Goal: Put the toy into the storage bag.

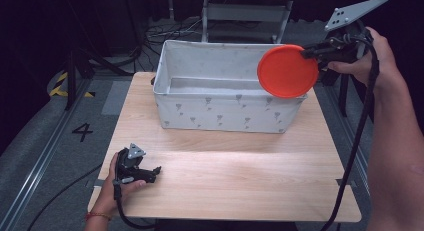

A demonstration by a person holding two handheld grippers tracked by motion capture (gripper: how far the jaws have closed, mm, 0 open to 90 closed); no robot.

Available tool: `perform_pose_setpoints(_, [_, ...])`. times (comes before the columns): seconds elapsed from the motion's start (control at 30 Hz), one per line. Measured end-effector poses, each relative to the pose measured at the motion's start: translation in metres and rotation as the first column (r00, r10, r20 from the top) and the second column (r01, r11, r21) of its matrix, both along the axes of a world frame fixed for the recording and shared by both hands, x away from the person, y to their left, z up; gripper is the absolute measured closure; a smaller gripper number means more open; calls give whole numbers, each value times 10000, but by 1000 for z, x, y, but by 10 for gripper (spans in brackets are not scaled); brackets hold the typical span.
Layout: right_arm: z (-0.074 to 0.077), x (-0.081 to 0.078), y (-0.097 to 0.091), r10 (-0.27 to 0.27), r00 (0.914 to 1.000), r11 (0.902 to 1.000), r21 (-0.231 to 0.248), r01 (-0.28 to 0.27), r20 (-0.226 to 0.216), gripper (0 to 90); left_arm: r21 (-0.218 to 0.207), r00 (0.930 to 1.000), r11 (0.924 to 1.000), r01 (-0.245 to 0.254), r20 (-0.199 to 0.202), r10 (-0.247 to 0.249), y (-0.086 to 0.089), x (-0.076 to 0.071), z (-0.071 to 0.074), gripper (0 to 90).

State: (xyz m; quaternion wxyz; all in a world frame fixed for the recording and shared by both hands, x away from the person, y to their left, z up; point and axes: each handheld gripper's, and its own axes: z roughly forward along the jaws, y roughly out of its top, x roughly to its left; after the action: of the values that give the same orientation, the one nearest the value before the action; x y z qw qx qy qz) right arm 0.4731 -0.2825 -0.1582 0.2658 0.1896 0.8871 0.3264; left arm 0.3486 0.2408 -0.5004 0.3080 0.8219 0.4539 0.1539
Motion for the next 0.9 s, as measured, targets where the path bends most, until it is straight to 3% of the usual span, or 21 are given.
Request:
perform_pose_setpoints(0.13, [-12,23,1,-340,9993,9994,46,340,-136,831,10,10000,10000,8,-11,-8,0,0,0,5])
perform_pose_setpoints(0.47, [-35,55,9,-324,9977,9994,-155,315,-599,831,1,10000,10000,21,-1,-21,0,-1,0,7])
perform_pose_setpoints(0.9, [-66,72,17,29,9931,9987,-506,-89,-1172,830,-25,10000,10000,-22,-11,22,0,-1,0,8])
